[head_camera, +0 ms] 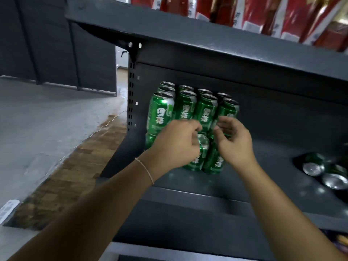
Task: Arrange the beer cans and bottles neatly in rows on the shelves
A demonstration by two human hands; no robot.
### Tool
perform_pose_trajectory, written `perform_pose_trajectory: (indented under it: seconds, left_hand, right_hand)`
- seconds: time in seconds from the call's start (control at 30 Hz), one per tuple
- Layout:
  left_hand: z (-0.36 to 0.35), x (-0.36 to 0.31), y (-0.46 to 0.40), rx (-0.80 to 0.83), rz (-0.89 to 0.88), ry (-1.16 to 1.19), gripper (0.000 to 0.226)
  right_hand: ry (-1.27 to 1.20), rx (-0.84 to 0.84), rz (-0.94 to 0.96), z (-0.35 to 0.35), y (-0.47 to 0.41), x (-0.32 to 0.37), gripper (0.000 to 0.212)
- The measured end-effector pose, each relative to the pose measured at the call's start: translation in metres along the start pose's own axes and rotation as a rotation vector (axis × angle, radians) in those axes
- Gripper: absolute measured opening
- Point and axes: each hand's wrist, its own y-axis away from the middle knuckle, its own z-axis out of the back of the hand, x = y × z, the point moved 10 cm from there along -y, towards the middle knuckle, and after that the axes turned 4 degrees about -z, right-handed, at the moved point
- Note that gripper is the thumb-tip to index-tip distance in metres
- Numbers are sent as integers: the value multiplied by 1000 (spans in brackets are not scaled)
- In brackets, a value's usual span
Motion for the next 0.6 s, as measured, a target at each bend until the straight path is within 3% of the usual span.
perform_pose_trajectory:
  seconds: [0.2, 0.6]
  left_hand:
    - [-75, -63, -35, 71, -94, 40, 59]
    - [-268, -195, -102, 273, -154, 70, 62]
  right_hand:
    - [126, -93, -26, 101, 0, -45, 25]
    - [270, -219, -267, 312, -7, -182, 28]
